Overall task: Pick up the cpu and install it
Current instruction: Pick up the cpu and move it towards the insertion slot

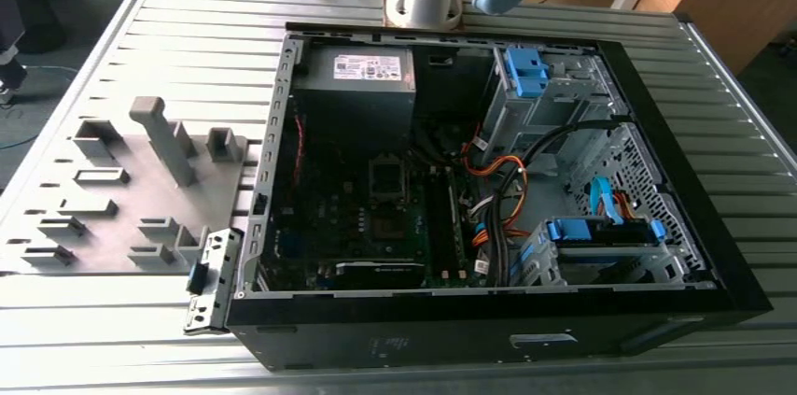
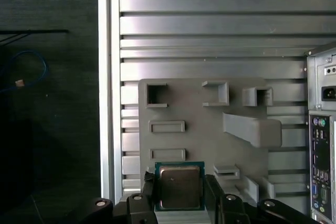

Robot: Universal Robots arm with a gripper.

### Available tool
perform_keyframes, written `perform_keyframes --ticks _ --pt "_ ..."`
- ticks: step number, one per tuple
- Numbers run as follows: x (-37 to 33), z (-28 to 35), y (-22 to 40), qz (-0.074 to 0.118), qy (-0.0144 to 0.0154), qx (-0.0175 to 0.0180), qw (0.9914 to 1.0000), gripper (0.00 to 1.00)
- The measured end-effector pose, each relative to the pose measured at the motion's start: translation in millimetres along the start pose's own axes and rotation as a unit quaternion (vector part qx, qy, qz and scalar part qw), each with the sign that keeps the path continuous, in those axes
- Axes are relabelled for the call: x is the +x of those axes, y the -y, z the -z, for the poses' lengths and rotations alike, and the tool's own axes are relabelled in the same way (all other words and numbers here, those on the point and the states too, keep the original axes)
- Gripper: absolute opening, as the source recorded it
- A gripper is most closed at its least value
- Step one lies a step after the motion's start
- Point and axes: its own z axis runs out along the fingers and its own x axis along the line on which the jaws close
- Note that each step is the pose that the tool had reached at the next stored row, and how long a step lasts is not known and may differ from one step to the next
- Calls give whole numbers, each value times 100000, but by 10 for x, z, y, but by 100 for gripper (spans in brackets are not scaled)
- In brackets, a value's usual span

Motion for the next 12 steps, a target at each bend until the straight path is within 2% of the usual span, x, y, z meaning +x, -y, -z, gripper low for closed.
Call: perform_keyframes --ticks 7,12 --pt "-183 -5 -7 1 2 -2 100000 47" --pt "-352 -10 -13 0 2 -1 100000 47"
